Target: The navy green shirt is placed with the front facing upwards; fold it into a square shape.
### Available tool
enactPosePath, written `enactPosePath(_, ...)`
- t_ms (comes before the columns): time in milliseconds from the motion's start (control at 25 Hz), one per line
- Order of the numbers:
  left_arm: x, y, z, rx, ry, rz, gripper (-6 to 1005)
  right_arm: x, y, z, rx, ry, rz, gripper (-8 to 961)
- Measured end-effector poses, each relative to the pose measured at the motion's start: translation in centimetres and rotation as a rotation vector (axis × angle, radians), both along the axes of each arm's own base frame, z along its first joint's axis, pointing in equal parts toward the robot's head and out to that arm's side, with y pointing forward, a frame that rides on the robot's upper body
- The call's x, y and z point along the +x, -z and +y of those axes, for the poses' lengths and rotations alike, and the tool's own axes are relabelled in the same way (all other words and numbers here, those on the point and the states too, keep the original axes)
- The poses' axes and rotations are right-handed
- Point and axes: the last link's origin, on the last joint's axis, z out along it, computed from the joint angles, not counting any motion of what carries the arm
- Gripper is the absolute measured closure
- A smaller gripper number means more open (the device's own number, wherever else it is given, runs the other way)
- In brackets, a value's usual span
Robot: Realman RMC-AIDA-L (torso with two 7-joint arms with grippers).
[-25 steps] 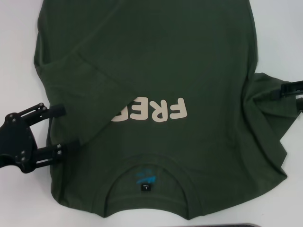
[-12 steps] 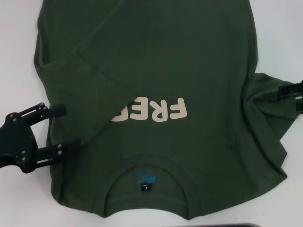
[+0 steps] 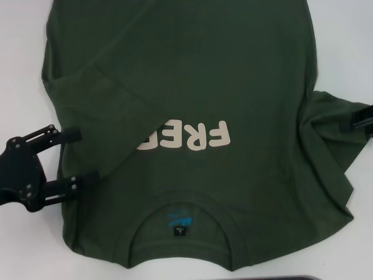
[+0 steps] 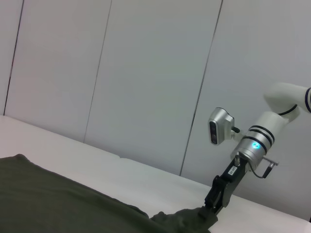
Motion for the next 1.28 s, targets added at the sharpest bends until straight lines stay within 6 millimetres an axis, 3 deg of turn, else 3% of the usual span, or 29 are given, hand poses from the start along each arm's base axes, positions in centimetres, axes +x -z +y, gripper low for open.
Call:
enactPosePath(240,0.2,-0.1,0.2,-0.002,0.005,-0.001,155,0.1,-0.2,-0.1,0.003,0.006,0.003,718)
enactPosePath(360,0.3,-0.1,0.3,0.003,0.010,0.006,155,0.1,-0.2,-0.1,0.000,0.006,0.001,929)
enactPosePath(560,0.3,-0.1,0.3,0.005,0.012,0.010,154,-0.6,-0.5,0.0,-0.018,-0.016,0.013,932)
enactPosePath(840,0.2,-0.1,0.4,0.010,0.007,0.013,154,-3.2,-0.7,0.9,-0.031,-0.087,0.082,936)
enactPosePath(1280,0.3,-0.2,0.4,0.019,0.012,0.009,153,-6.8,2.9,2.6,-0.044,-0.155,0.168,935)
